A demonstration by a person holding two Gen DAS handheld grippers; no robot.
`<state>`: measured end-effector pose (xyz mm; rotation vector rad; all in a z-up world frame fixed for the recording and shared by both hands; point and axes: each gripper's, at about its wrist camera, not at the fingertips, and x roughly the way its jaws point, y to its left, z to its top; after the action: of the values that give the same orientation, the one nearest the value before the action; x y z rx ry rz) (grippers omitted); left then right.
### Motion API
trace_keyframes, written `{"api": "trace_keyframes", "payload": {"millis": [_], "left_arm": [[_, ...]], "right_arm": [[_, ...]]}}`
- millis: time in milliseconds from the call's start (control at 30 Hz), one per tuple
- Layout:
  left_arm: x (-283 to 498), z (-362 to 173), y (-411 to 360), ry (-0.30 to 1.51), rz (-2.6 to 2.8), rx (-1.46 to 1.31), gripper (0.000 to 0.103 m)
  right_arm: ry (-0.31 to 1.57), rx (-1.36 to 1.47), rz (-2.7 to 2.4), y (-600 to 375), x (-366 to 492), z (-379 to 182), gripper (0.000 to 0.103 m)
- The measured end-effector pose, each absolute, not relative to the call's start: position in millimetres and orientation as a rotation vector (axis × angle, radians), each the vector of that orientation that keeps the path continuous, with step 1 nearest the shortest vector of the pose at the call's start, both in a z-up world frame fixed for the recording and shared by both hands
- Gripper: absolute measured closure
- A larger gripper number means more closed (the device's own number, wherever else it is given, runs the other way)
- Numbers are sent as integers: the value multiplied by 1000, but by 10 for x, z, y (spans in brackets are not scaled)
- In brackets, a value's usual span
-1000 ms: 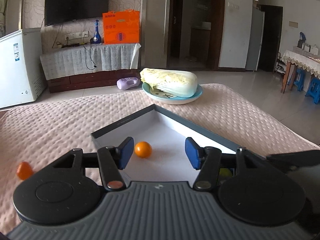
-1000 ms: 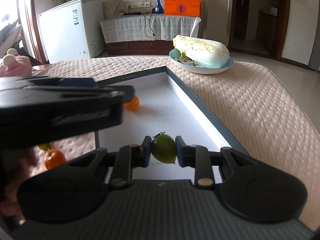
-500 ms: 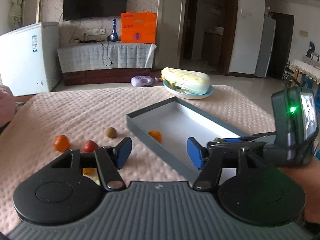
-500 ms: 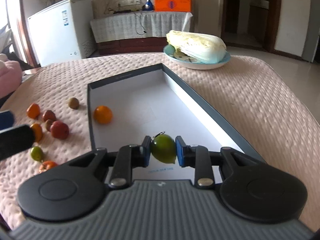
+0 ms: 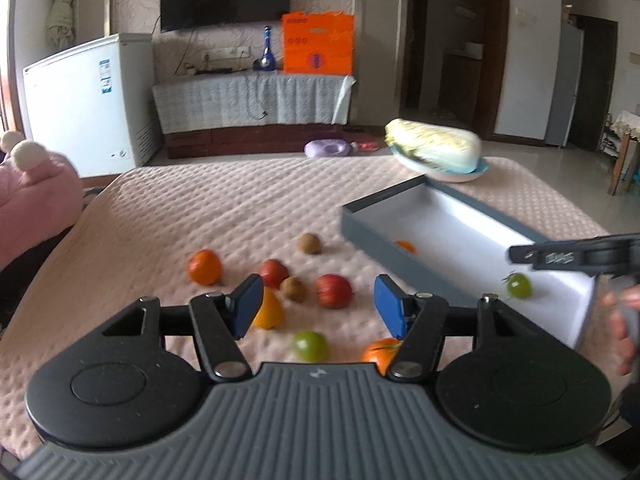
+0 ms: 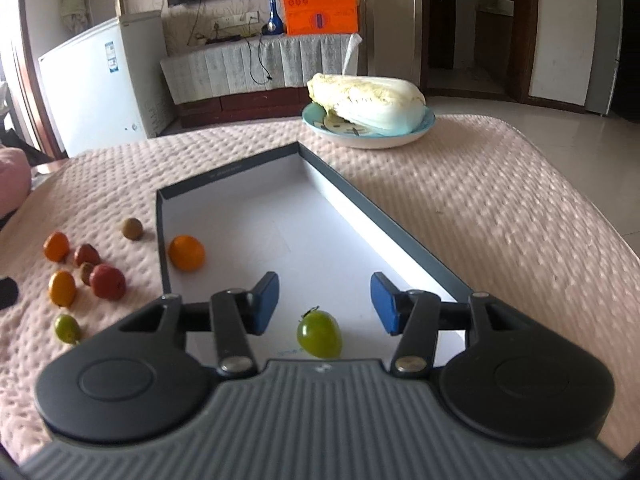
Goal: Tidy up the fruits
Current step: 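Open the right gripper to drop the green tomato into the grey box, then move the right gripper to the orange tangerine and grasp it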
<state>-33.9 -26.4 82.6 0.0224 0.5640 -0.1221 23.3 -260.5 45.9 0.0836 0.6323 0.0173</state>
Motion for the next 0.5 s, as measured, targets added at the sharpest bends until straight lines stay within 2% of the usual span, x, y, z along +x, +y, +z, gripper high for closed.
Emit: {"api": "trace_keyframes", "payload": {"millis": [500], "left_arm": [[-352,781,129,566,-52,30,36]], "right_arm": [[604,63,63,-2516,214,516,50]]}}
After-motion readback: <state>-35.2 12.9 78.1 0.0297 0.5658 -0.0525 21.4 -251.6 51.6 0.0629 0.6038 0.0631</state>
